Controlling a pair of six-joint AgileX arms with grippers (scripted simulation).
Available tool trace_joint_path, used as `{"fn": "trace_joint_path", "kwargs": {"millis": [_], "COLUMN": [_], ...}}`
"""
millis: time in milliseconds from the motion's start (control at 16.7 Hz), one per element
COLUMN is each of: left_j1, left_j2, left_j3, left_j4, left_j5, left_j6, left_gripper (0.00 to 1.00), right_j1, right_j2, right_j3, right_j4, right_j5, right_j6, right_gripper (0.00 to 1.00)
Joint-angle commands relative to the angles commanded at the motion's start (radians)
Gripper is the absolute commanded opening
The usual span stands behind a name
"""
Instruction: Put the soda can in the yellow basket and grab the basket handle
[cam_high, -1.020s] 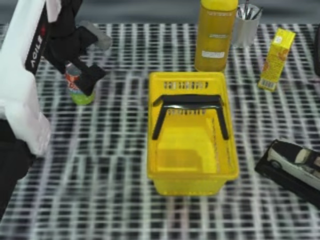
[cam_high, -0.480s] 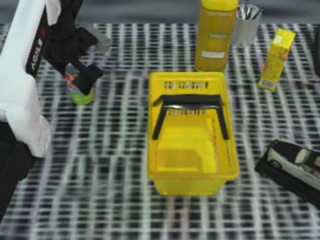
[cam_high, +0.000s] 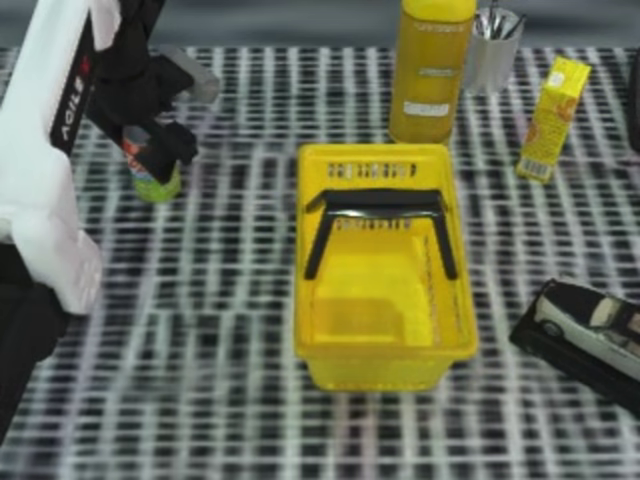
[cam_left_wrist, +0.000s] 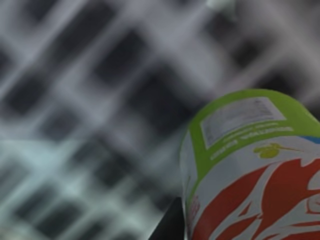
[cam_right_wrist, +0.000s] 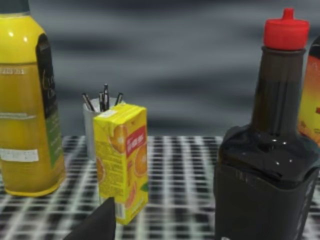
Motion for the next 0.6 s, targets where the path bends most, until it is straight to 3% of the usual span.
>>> {"fn": "trace_joint_path", "kwargs": {"millis": [120, 600], "left_j1": [0.000, 0.007], "left_j2": [0.000, 0.012], "left_j3": [0.000, 0.021], "left_j4": [0.000, 0.017], "left_j5": [0.000, -0.002], "left_j6": [0.000, 0.001], "left_gripper": [0.00, 0.00], "right_j1": [0.000, 0.000], "right_j2": [0.000, 0.000], "right_j3": [0.000, 0.000], "right_j4": [0.000, 0.000], "right_j5": [0.000, 0.000], "right_j6": [0.000, 0.000], "right_gripper": [1.00, 1.00]}}
